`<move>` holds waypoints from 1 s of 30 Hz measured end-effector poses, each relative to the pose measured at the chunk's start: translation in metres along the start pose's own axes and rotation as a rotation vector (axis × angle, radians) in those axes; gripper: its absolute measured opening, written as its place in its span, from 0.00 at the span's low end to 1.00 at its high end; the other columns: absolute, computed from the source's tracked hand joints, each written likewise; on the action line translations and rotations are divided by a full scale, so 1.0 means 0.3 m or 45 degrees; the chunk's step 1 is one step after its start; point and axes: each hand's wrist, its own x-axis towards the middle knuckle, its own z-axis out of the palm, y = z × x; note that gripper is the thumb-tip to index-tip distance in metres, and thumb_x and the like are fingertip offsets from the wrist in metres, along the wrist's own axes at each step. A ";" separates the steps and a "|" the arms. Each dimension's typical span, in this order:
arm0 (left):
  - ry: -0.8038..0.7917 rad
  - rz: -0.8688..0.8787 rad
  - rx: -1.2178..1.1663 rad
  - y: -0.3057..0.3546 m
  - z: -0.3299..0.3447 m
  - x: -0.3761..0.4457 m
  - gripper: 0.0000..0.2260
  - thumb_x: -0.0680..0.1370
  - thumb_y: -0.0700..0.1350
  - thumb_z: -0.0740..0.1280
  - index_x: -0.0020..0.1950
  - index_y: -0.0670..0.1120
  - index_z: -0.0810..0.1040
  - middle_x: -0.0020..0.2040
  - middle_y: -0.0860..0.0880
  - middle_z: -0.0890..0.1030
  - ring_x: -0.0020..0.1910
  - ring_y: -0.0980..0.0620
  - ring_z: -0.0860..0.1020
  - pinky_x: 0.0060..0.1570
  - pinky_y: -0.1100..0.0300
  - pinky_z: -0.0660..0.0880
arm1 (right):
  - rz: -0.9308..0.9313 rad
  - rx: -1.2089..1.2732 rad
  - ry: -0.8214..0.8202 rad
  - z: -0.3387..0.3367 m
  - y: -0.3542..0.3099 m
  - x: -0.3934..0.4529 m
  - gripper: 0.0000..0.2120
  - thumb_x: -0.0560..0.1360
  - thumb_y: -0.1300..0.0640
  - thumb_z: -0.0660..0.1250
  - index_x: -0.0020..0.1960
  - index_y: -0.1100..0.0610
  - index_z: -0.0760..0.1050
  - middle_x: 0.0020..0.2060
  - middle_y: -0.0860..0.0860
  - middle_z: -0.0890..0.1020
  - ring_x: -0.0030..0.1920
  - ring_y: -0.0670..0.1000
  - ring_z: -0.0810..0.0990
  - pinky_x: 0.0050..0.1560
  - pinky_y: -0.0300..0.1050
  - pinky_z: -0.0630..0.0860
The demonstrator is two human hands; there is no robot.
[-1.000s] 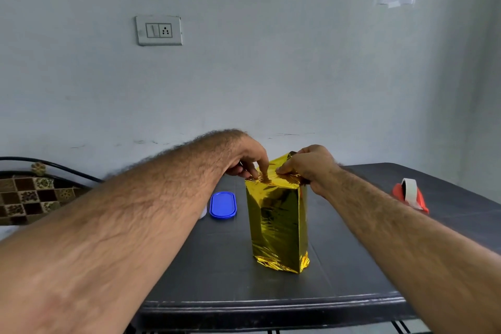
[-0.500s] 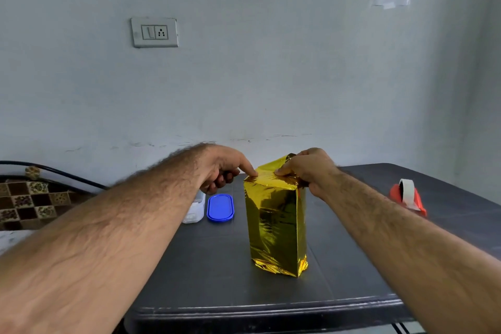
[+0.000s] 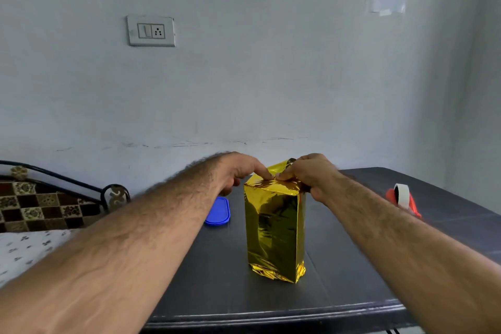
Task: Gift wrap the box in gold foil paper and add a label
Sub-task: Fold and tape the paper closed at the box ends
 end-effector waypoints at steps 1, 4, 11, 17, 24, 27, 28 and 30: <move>0.009 0.028 -0.018 -0.005 0.005 0.001 0.40 0.69 0.52 0.82 0.77 0.43 0.70 0.72 0.43 0.73 0.67 0.44 0.73 0.54 0.51 0.70 | 0.005 0.007 -0.003 -0.002 0.004 0.000 0.22 0.63 0.64 0.86 0.53 0.61 0.82 0.46 0.58 0.88 0.48 0.57 0.88 0.49 0.56 0.87; 0.069 0.162 -0.021 -0.023 0.017 0.027 0.41 0.65 0.55 0.83 0.73 0.42 0.72 0.70 0.43 0.75 0.67 0.42 0.74 0.56 0.51 0.73 | -0.007 0.020 -0.014 -0.005 0.009 0.003 0.22 0.63 0.65 0.86 0.54 0.61 0.81 0.46 0.58 0.88 0.47 0.57 0.88 0.48 0.54 0.87; 0.061 0.185 -0.301 -0.088 0.039 0.014 0.51 0.67 0.71 0.77 0.80 0.43 0.66 0.76 0.41 0.72 0.72 0.39 0.72 0.63 0.47 0.69 | 0.053 0.087 -0.041 -0.023 0.011 0.019 0.25 0.63 0.63 0.87 0.57 0.61 0.81 0.48 0.58 0.88 0.47 0.57 0.89 0.45 0.52 0.87; 0.233 0.449 -0.383 -0.096 0.044 0.010 0.21 0.81 0.62 0.67 0.55 0.44 0.74 0.54 0.47 0.78 0.54 0.48 0.77 0.49 0.54 0.71 | 0.046 0.295 -0.092 -0.025 0.025 0.009 0.25 0.67 0.65 0.84 0.60 0.62 0.78 0.50 0.59 0.88 0.48 0.56 0.89 0.45 0.49 0.86; 0.569 0.880 -0.102 -0.034 0.051 -0.028 0.03 0.80 0.47 0.70 0.51 0.53 0.77 0.49 0.56 0.80 0.48 0.52 0.79 0.55 0.45 0.80 | -0.075 0.397 -0.049 -0.069 0.011 0.008 0.16 0.74 0.65 0.79 0.56 0.62 0.75 0.47 0.59 0.84 0.46 0.58 0.85 0.48 0.55 0.84; 0.583 1.112 0.034 0.032 0.071 -0.071 0.03 0.79 0.46 0.70 0.50 0.54 0.78 0.46 0.59 0.81 0.44 0.56 0.79 0.56 0.42 0.79 | -0.067 0.362 0.005 -0.121 0.031 0.034 0.16 0.77 0.60 0.78 0.60 0.60 0.76 0.55 0.59 0.84 0.49 0.56 0.86 0.48 0.53 0.84; 0.587 1.197 0.082 0.057 0.083 -0.091 0.03 0.79 0.46 0.70 0.50 0.55 0.79 0.45 0.60 0.81 0.44 0.57 0.80 0.56 0.42 0.79 | -0.057 0.331 0.045 -0.147 0.047 0.047 0.15 0.78 0.58 0.77 0.61 0.58 0.77 0.56 0.57 0.83 0.49 0.55 0.85 0.46 0.52 0.84; 0.586 1.365 0.192 0.110 0.121 -0.132 0.04 0.79 0.46 0.70 0.50 0.55 0.80 0.43 0.62 0.80 0.43 0.59 0.79 0.57 0.44 0.78 | -0.035 0.257 0.129 -0.210 0.089 0.071 0.11 0.80 0.57 0.74 0.61 0.57 0.78 0.55 0.55 0.83 0.48 0.54 0.84 0.44 0.50 0.84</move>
